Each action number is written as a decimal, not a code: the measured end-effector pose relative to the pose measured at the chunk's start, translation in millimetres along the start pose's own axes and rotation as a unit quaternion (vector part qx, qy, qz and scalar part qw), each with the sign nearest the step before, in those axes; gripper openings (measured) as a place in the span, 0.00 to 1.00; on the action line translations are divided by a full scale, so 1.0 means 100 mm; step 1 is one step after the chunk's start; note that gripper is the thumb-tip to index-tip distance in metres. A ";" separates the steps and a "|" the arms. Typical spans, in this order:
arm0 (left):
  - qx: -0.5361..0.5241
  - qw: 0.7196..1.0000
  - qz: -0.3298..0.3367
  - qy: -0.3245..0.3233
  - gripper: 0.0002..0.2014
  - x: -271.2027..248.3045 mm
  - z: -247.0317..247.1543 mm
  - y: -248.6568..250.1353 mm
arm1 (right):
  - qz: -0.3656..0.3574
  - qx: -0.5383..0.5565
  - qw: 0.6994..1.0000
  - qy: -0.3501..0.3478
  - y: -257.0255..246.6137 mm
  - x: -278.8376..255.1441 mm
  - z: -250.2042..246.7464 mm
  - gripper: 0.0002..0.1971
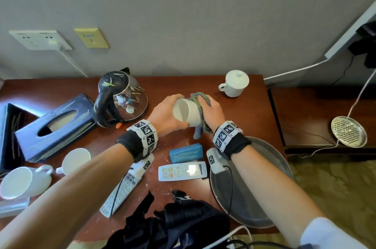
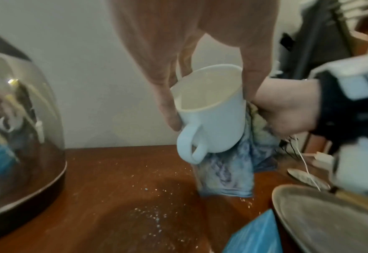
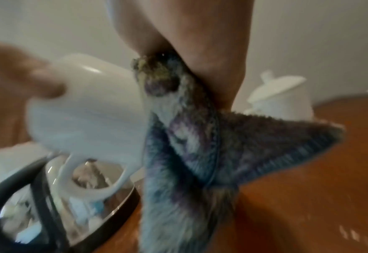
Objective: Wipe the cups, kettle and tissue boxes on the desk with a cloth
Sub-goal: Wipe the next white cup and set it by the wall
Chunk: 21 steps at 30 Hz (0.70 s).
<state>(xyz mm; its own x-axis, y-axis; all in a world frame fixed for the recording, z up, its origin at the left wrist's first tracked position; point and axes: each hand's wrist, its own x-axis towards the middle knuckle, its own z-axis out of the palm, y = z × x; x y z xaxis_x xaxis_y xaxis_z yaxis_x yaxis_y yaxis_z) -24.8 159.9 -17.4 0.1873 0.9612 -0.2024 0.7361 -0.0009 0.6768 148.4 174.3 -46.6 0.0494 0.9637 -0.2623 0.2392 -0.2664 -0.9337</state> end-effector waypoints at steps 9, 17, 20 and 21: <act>0.052 0.996 -0.012 -0.073 0.45 0.06 0.09 -0.07 | -0.064 -0.131 0.989 0.003 0.11 -0.17 0.01 0.15; 0.024 0.997 -0.043 -0.062 0.46 0.15 0.25 -0.04 | 0.032 -0.145 0.988 0.046 0.44 -0.07 -0.21 0.17; 0.047 0.996 -0.056 -0.060 0.46 0.29 0.27 0.01 | 0.074 -0.103 0.989 0.078 0.57 0.04 -0.36 0.16; 0.065 0.994 -0.063 -0.059 0.47 0.35 0.28 0.03 | 0.082 -0.088 0.988 0.094 0.59 0.08 -0.40 0.16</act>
<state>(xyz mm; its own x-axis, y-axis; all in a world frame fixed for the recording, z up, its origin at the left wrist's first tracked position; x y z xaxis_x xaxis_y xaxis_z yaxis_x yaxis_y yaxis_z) 2.1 186.4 -42.2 0.1571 0.9169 -0.3669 0.8351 0.0750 0.5449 201.3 166.5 -94.0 0.2763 0.8987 -0.3405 0.3778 -0.4273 -0.8214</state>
